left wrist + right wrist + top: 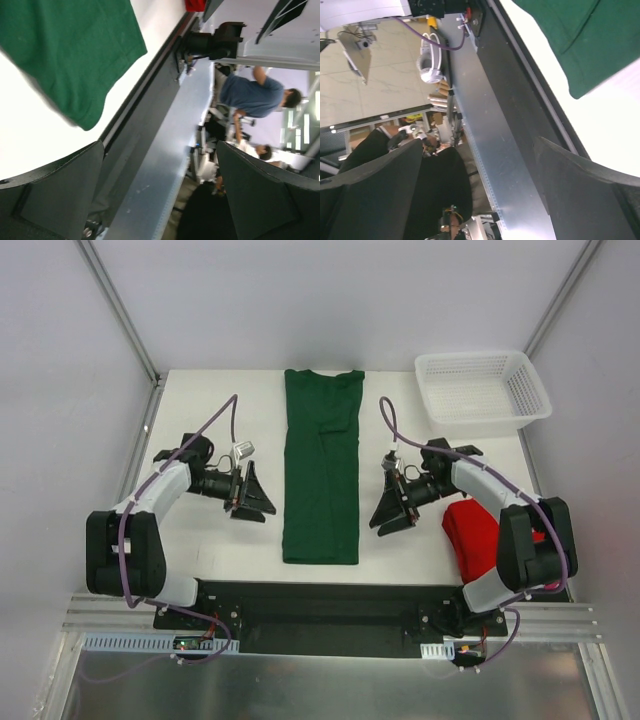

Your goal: Fold and stack the t-shirts

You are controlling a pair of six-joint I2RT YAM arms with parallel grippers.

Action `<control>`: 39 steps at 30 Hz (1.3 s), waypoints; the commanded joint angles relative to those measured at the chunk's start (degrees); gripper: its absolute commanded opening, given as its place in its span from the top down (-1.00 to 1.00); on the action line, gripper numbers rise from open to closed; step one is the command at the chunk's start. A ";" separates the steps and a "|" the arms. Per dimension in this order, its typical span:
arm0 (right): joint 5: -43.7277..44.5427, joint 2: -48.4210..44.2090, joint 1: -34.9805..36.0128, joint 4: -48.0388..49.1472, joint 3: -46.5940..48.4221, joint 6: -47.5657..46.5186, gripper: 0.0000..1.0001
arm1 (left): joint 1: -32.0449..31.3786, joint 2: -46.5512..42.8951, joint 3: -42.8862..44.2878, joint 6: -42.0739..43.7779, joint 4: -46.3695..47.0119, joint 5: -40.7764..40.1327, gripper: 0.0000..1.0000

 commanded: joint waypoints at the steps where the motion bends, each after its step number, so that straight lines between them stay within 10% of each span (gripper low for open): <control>1: -4.76 -0.78 0.07 3.05 -4.49 2.58 -0.93 | 0.42 2.90 -3.24 -4.09 4.37 7.31 -0.93; 7: -5.29 0.72 0.77 13.76 -7.56 14.34 -0.93 | -0.63 7.39 -2.90 -5.23 7.02 5.04 -0.94; 13: -0.37 2.73 1.65 47.31 -13.46 40.26 -0.93 | -3.01 9.23 -6.85 -12.17 16.68 4.50 -0.95; 39: 4.29 12.14 8.42 80.99 -28.84 51.00 -0.93 | -11.80 18.11 -16.69 -19.11 33.12 5.38 -0.95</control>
